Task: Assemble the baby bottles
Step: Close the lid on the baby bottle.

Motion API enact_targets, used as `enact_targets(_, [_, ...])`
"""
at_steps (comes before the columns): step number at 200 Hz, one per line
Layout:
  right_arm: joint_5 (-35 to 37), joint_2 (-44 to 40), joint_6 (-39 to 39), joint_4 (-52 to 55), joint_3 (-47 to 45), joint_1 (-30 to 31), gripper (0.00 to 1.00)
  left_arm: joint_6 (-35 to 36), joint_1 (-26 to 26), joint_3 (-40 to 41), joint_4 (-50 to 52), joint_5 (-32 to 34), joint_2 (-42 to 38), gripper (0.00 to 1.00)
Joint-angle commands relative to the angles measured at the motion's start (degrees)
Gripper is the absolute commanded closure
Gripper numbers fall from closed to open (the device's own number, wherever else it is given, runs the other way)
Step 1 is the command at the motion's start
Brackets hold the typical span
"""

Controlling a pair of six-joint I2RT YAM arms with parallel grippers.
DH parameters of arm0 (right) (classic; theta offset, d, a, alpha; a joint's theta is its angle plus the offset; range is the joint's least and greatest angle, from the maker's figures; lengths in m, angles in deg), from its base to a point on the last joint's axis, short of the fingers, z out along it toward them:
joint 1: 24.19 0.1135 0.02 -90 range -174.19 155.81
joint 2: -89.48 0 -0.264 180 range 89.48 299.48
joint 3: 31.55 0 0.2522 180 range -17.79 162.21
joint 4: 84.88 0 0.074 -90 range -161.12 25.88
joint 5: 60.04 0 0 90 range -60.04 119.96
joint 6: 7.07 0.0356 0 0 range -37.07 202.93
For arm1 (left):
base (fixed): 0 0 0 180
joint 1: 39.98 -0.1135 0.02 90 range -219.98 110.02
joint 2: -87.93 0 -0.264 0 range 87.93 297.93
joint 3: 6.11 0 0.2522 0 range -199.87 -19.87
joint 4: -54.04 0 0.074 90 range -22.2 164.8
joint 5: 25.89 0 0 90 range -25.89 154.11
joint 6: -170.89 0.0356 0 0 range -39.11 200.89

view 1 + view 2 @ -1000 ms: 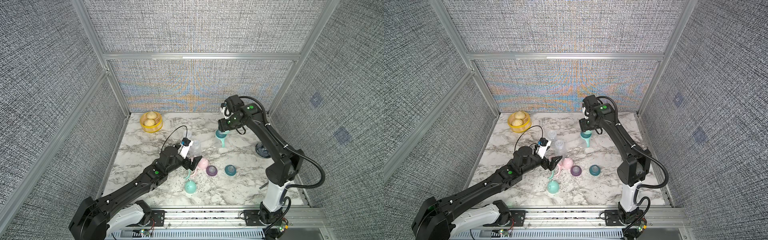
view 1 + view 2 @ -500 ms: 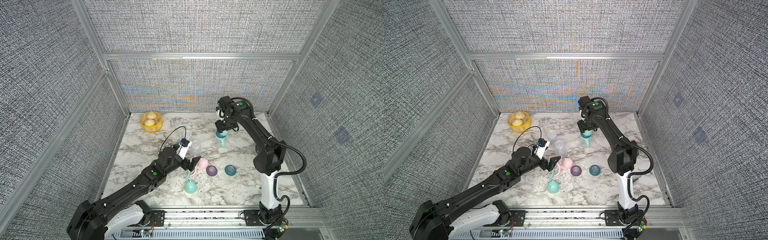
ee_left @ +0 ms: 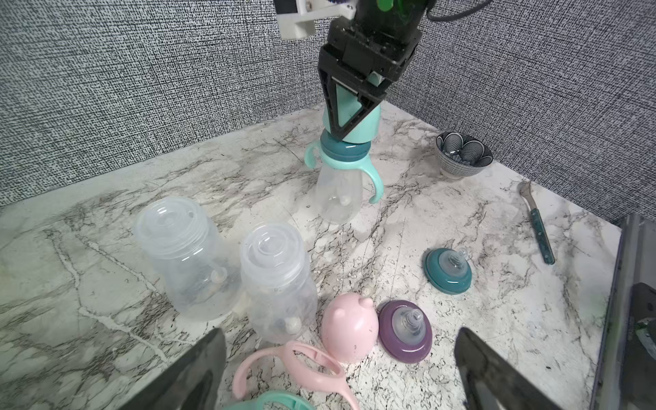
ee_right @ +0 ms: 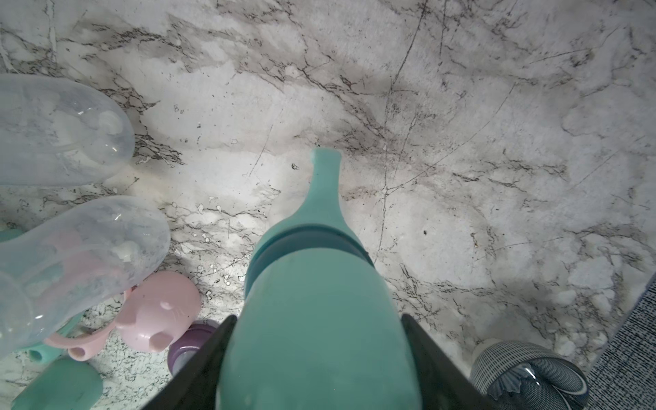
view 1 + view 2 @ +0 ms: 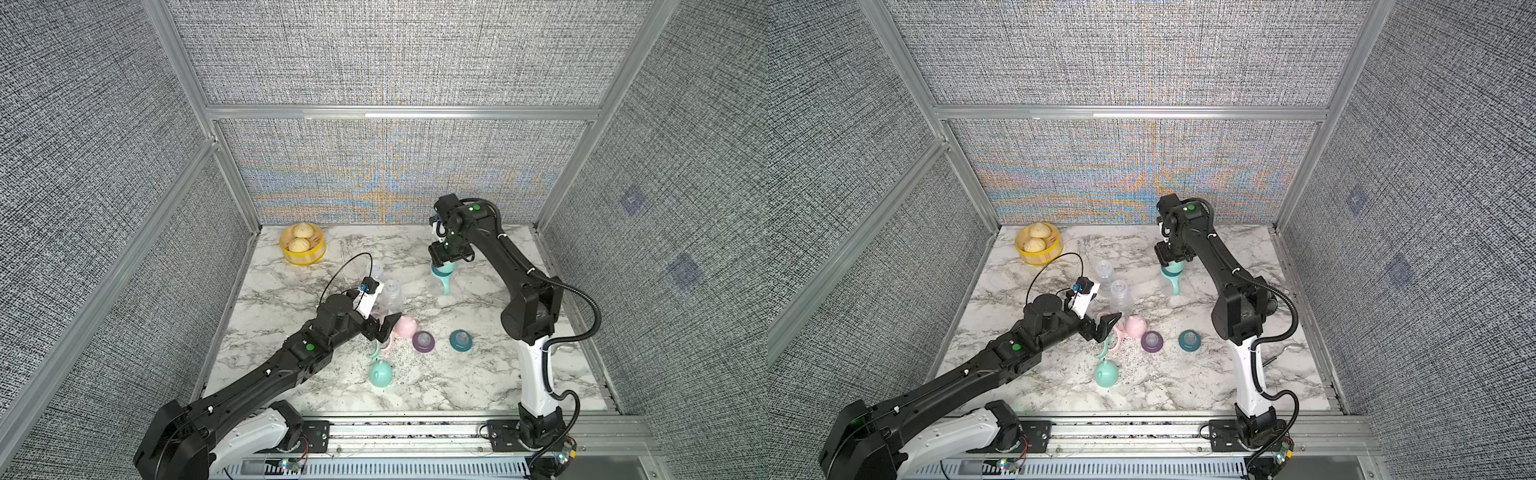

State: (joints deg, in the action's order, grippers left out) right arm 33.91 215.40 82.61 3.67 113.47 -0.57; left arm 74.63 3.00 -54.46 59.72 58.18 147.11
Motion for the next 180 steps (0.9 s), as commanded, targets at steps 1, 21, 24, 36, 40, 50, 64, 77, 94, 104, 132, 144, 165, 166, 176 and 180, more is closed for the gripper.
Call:
enact_targets(1, [-1.6, 0.28, -0.83, 0.65, 0.25, -0.07, 0.3, 0.11, -0.06, 0.05, -0.29, 0.57, 0.05, 0.0])
enact_targets(21, [-2.02, 0.63, -0.91, 0.69, 0.08, -0.12, 0.3, 0.11, -0.07, 0.05, -0.32, 0.66, 0.07, 0.0])
enact_targets(24, [-1.95, 0.71, -0.96, 0.71, 0.0, -0.14, 0.3, 0.11, -0.03, 0.05, -0.28, 0.66, 0.06, 0.0])
enact_targets(36, [-1.92, 0.94, -0.94, 0.8, -0.16, -0.14, 0.3, 0.11, -0.06, 0.11, -0.27, 0.57, -0.02, 0.0])
enact_targets(40, [-2.0, 0.99, -0.93, 0.8, -0.22, -0.15, 0.3, 0.11, -0.08, 0.13, -0.27, 0.57, 0.0, 0.0])
enact_targets(50, [-2.01, 0.99, -0.91, 0.8, -0.68, -0.08, 0.3, 0.2, -0.08, 0.14, -0.27, 0.66, 0.03, 0.0])
enact_targets(64, [-2.01, 0.88, -0.91, 0.59, -1.41, -0.15, 0.3, 0.2, -0.05, 0.14, -0.34, 0.66, 0.1, 0.0])
enact_targets(77, [-1.92, 0.66, -0.84, 0.25, -2.4, -0.15, 0.3, 0.2, -0.04, 0.14, -0.36, 0.66, 0.2, 0.0])
enact_targets(94, [-2.1, 0.46, -0.89, -0.32, -3.45, -0.15, 0.3, 0.2, -0.09, 0.05, -0.45, 0.49, 0.27, 0.0])
enact_targets(104, [-2.19, 0.55, -0.91, -0.5, -3.63, -0.15, 0.29, 0.2, -0.1, 0.05, -0.54, 0.48, 0.37, 0.0])
enact_targets(132, [-2.18, 1.29, -1.09, -0.13, -2.87, -0.24, 0.29, 0.24, -0.04, -0.04, -0.53, 0.29, 0.48, 0.0])
enact_targets(144, [-2.03, 1.68, -1.05, 0.54, -1.98, -0.32, 0.29, 0.2, -0.08, -0.04, -0.46, 0.3, 0.43, 0.0])
enact_targets(165, [-2.1, 2.19, -1.31, 1.29, -0.75, -0.3, 0.29, 0.27, -0.05, -0.13, -0.45, 0.31, 0.33, 0.0])
enact_targets(166, [-2.1, 2.2, -1.33, 1.31, -0.7, -0.31, 0.29, 0.28, -0.02, -0.13, -0.45, 0.31, 0.37, 0.0])
enact_targets(176, [-2.06, 2.63, -1.43, 2.03, 0.07, -0.27, 0.29, 0.29, -0.09, -0.15, -0.36, 0.4, 0.37, 0.0])
enact_targets(180, [-2.01, 2.77, -1.44, 2.42, 0.42, -0.24, 0.29, 0.32, -0.07, -0.17, -0.36, 0.4, 0.33, 0.0])
